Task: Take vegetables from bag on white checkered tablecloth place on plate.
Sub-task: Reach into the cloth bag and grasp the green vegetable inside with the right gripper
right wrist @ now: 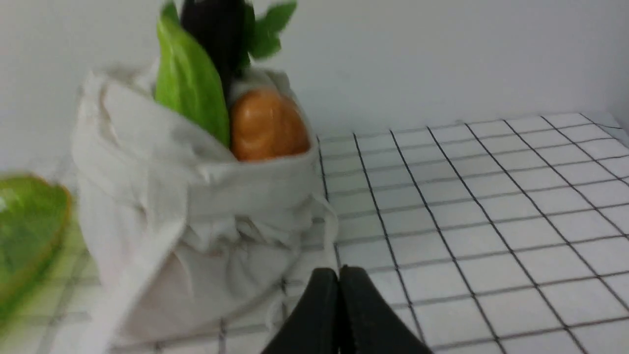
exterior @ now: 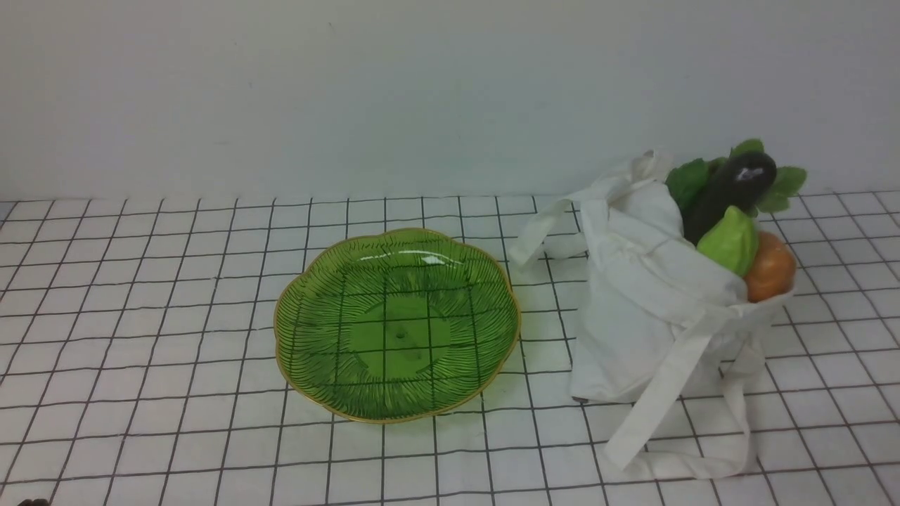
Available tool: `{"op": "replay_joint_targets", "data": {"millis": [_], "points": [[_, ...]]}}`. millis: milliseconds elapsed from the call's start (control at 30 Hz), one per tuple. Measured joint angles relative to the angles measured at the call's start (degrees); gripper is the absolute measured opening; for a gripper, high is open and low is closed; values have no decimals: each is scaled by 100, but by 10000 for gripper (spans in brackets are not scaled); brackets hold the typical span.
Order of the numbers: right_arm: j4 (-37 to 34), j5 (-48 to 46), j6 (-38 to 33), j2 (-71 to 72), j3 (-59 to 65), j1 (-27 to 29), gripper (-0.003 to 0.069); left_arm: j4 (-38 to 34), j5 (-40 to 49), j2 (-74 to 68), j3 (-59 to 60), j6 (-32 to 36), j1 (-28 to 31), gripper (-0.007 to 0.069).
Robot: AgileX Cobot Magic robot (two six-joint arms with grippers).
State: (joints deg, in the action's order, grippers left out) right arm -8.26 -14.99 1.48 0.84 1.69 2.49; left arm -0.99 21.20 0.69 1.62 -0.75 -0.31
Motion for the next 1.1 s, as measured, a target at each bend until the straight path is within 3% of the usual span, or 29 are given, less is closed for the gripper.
{"op": "replay_joint_targets", "data": {"millis": [133, 233, 400, 600, 767, 867, 1100], "points": [[-1642, 1000, 731, 0, 0, 0, -16, 0, 0, 0, 0, 0, 0, -8], [-2516, 1357, 875, 0, 0, 0, -16, 0, 0, 0, 0, 0, 0, -8], [-2781, 1417, 772, 0, 0, 0, -16, 0, 0, 0, 0, 0, 0, -8], [-2716, 1825, 611, 0, -5, 0, -16, 0, 0, 0, 0, 0, 0, -8], [-1887, 1260, 444, -28, -754, 0, -16, 0, 0, 0, 0, 0, 0, -8], [-1155, 95, 338, -782, -1960, 0, -16, 0, 0, 0, 0, 0, 0, -8], [-828, -2390, -286, -3570, -3754, 0, -16, 0, 0, 0, 0, 0, 0, -8]]}}
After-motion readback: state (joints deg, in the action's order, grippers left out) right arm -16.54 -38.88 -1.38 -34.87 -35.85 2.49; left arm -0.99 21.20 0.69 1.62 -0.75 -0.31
